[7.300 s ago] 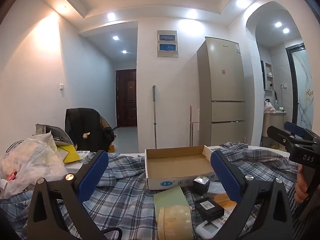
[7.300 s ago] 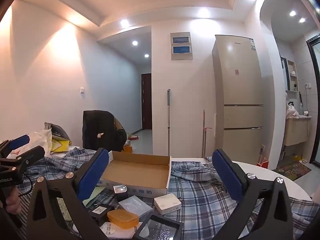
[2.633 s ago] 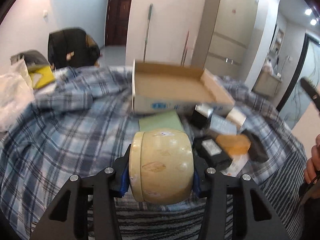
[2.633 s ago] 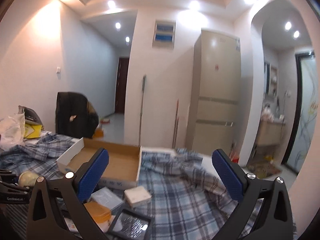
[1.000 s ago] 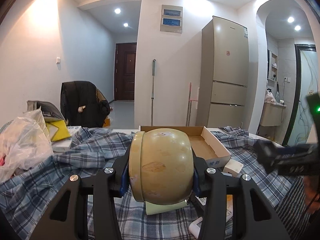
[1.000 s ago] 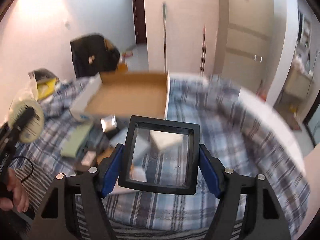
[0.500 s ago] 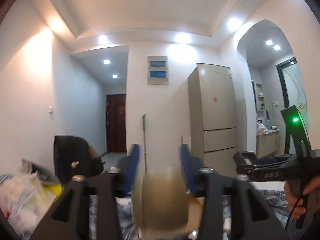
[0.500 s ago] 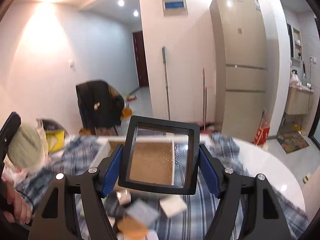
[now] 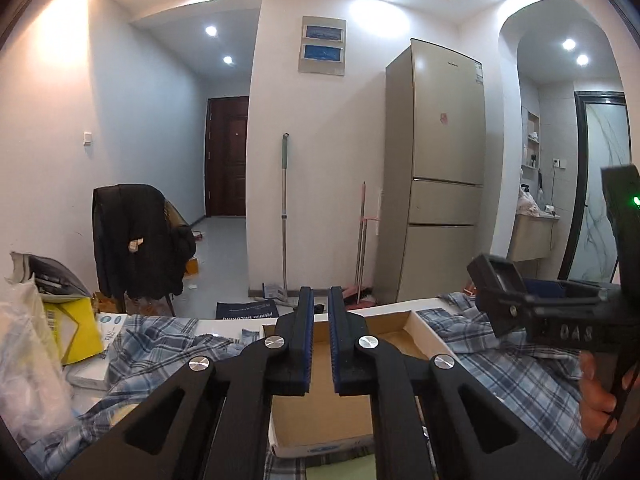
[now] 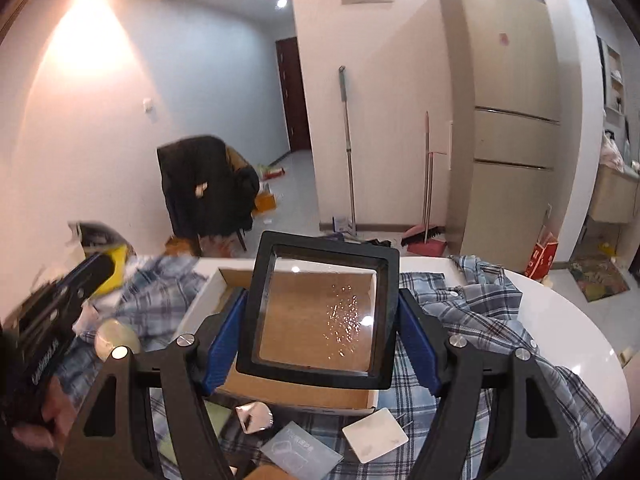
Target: Organize rigid objects
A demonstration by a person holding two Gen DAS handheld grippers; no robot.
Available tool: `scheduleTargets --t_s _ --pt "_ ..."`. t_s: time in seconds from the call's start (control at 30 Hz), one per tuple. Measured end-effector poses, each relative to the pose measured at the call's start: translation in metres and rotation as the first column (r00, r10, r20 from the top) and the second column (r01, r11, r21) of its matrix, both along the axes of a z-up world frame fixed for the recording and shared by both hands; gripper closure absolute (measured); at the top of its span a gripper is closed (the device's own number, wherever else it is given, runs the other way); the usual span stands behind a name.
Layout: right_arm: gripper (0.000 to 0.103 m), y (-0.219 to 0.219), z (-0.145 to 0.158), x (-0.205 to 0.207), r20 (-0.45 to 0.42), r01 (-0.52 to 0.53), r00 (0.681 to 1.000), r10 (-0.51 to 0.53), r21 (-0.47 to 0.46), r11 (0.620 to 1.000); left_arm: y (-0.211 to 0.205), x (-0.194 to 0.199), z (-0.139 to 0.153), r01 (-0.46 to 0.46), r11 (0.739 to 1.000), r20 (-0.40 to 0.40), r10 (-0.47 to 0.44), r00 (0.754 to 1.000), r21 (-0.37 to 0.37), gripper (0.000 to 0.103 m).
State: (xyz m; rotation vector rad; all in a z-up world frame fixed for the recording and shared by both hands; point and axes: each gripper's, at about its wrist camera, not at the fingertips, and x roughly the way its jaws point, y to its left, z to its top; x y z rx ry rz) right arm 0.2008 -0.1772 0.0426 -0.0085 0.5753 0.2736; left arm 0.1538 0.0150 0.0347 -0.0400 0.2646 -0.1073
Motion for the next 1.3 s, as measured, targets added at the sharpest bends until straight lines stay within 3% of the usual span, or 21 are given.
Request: scheduleTargets --t_s 0.07,0.17,0.33,0.37,0.4,0.43,0.47,0.5,0.57,0.67,0.8,0.93,1.0,1.07,1.13,1.23,1.3 --pt "0.032 0.005 -0.011 0.002 -0.015 0.000 1.000 0.000 -0.010 1.000 0.004 0.009 -0.007 -0.021 1.000 0.032 0.021 0.999 -0.008 0.095" --pt "0.032 0.008 -0.027 0.007 -0.057 -0.008 0.998 0.008 -0.016 1.000 0.002 0.032 -0.024 -0.045 0.998 -0.022 0.046 0.999 0.038 0.095" --pt "0.032 0.014 -0.040 0.020 -0.078 -0.005 0.997 0.000 -0.061 0.998 0.001 0.055 -0.036 -0.006 0.999 -0.039 0.008 0.999 0.040 0.095" --pt "0.032 0.014 -0.041 0.024 -0.092 -0.005 0.996 0.000 -0.055 0.998 -0.003 0.062 -0.038 0.013 0.999 -0.024 -0.012 1.000 0.052 0.095" --pt "0.032 0.017 -0.044 0.030 -0.108 -0.009 0.994 0.003 -0.049 0.999 -0.012 0.075 -0.038 0.029 0.993 -0.028 -0.026 0.999 0.113 0.095" --pt "0.032 0.020 -0.046 0.036 -0.122 -0.011 0.993 0.004 -0.050 0.999 -0.018 0.087 -0.040 0.036 0.988 -0.058 -0.027 0.998 0.152 0.095" --pt "0.032 0.021 -0.049 0.040 -0.132 -0.009 0.991 0.002 -0.054 0.999 -0.023 0.097 -0.042 0.036 0.989 -0.109 -0.021 0.994 0.143 0.095" --pt "0.032 0.022 -0.052 0.043 -0.143 -0.008 0.990 0.000 -0.059 0.998 -0.020 0.103 -0.047 0.032 0.996 -0.174 -0.017 0.985 0.083 0.095" --pt "0.032 0.021 -0.059 0.047 -0.176 -0.007 0.984 -0.006 -0.073 0.997 -0.017 0.105 -0.059 0.010 0.999 -0.293 0.001 0.956 0.035 0.095" --pt "0.032 0.014 -0.070 0.055 -0.221 -0.018 0.975 0.002 -0.069 0.997 -0.014 0.092 -0.074 0.055 0.998 -0.451 -0.056 0.891 -0.015 0.095" --pt "0.032 0.015 -0.082 0.059 -0.235 -0.030 0.972 0.013 -0.071 0.997 -0.016 0.082 -0.081 0.051 0.998 -0.474 -0.026 0.880 0.039 0.095" --pt "0.032 0.019 -0.091 0.060 -0.245 -0.057 0.969 0.039 -0.069 0.996 -0.013 0.089 -0.085 0.081 0.996 -0.506 -0.090 0.858 -0.041 0.095" --pt "0.032 0.019 -0.096 0.061 -0.255 -0.053 0.967 0.030 -0.085 0.995 -0.011 0.090 -0.087 0.081 0.996 -0.512 -0.092 0.854 -0.043 0.088" --pt "0.032 0.020 -0.101 0.062 -0.270 -0.066 0.962 0.041 -0.085 0.994 -0.008 0.089 -0.087 0.080 0.996 -0.506 -0.088 0.858 -0.039 0.055" --pt "0.032 0.021 -0.105 0.064 -0.279 -0.067 0.960 0.036 -0.101 0.993 -0.006 0.085 -0.084 0.057 0.998 -0.478 -0.059 0.876 -0.020 0.037" --pt "0.032 0.021 -0.108 0.065 -0.289 -0.073 0.956 0.040 -0.103 0.992 -0.003 0.080 -0.075 0.055 0.998 -0.437 -0.050 0.898 -0.002 0.035" --pt "0.031 0.019 -0.108 0.065 -0.288 -0.067 0.957 0.036 -0.098 0.993 0.000 0.074 -0.066 0.056 0.998 -0.410 -0.050 0.911 0.002 0.025"
